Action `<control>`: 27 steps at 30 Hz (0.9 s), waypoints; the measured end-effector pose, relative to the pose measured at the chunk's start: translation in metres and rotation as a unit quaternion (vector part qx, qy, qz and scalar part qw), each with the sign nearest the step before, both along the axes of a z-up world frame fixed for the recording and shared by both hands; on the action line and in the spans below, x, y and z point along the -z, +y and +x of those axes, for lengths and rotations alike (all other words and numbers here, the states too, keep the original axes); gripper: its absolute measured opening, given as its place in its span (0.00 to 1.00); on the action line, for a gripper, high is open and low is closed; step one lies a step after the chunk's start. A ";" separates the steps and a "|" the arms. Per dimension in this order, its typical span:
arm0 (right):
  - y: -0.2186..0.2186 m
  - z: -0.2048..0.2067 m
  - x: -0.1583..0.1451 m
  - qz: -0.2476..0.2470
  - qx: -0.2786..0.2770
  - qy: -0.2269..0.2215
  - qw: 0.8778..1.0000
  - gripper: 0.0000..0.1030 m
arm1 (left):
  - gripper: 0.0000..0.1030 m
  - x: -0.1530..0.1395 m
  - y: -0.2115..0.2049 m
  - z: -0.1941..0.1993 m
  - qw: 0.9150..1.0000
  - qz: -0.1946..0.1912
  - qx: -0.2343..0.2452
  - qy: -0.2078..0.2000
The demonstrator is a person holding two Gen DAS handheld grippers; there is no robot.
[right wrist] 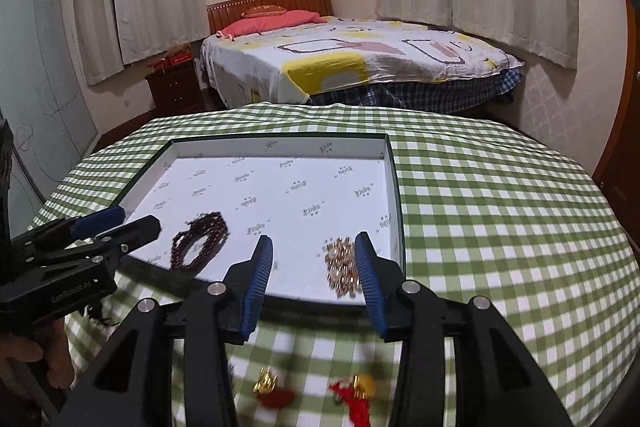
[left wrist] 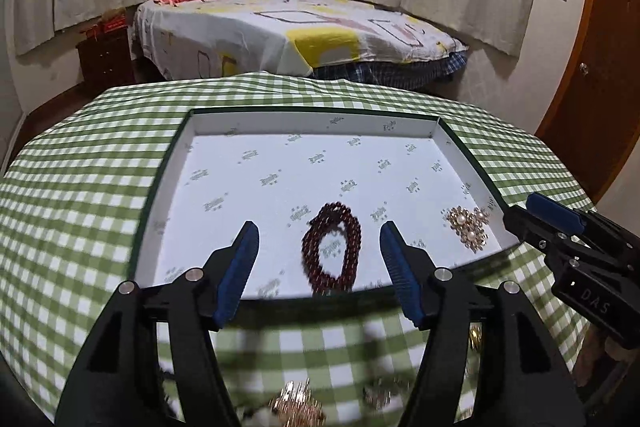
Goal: Organize jewelry
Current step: 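Carry both items into the green box and open both tools to release them, then grasp the white jade bangle with the left tool while the right tool grasps the pearl bracelet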
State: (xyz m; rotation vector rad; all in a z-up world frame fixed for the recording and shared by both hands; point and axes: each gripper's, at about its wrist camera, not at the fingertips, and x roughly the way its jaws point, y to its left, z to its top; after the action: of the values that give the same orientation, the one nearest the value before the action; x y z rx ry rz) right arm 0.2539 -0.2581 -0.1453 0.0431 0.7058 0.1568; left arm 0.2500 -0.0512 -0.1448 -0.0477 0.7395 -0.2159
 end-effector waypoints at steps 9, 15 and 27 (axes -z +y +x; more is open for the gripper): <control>0.005 -0.054 0.004 -0.008 -0.002 -0.008 1.000 0.42 | 0.60 -0.011 0.016 -0.065 0.999 -0.003 -0.025 -0.028; 0.011 -0.093 0.021 -0.007 -0.021 0.003 1.000 0.42 | 0.61 -0.003 0.025 -0.103 0.999 0.002 -0.034 -0.021; 0.027 -0.120 0.053 0.000 -0.058 0.048 0.997 0.42 | 0.62 0.023 0.035 -0.142 0.998 0.002 -0.054 0.013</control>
State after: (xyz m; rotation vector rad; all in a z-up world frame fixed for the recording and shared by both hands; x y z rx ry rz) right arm 0.1342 -0.2312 -0.1981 0.0103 0.8045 0.2685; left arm 0.1080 -0.0158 -0.1675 -0.0858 0.7603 -0.1104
